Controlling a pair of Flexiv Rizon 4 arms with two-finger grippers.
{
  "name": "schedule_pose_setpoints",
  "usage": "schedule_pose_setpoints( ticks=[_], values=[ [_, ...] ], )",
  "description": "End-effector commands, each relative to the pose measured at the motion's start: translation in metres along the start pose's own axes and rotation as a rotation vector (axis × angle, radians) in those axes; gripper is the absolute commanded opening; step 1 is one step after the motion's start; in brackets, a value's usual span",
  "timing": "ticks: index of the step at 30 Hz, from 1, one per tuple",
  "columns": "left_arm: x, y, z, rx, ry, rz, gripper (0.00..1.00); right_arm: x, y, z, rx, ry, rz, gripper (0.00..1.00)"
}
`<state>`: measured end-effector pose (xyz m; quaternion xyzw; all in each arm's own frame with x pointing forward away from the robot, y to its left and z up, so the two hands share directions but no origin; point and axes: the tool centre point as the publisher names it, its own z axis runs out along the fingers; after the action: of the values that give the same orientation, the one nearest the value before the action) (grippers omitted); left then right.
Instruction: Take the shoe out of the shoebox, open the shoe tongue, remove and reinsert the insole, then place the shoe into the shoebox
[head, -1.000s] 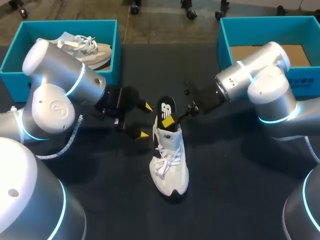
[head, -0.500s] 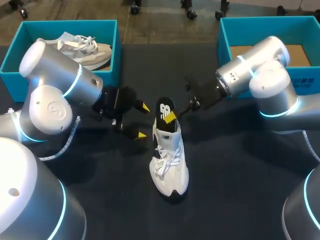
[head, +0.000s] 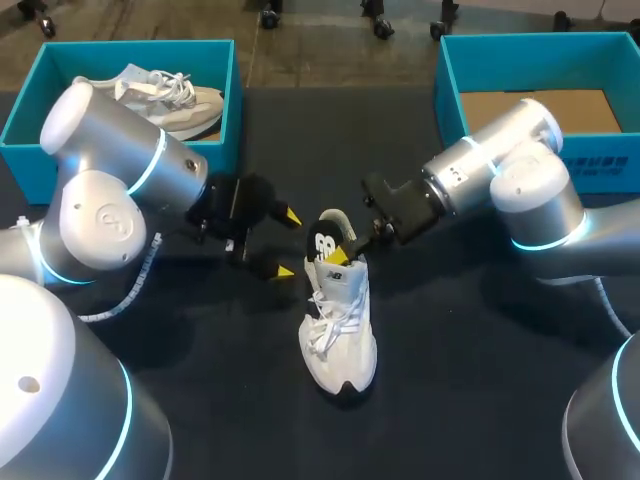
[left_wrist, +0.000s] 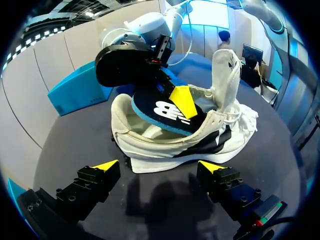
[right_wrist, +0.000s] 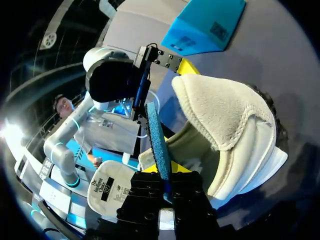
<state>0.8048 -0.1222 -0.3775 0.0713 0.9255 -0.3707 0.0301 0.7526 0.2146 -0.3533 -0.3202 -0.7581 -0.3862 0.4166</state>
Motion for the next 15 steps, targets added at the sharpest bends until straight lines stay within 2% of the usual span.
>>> schedule_pose_setpoints(
  ticks=[1, 5, 15],
  values=[
    [0.001, -0.001, 0.001, 0.0, 0.0, 0.002, 1.0, 0.004, 0.001, -0.002, -0.006, -0.028, -0.01, 0.19],
    [0.0, -0.001, 0.001, 0.004, 0.0, 0.005, 1.0, 0.007, 0.009, -0.01, -0.009, -0.058, -0.034, 0.27],
    [-0.003, 0.001, -0.002, 0.011, -0.008, 0.002, 1.0, 0.011, 0.024, -0.025, 0.002, -0.099, -0.066, 0.32]
  ],
)
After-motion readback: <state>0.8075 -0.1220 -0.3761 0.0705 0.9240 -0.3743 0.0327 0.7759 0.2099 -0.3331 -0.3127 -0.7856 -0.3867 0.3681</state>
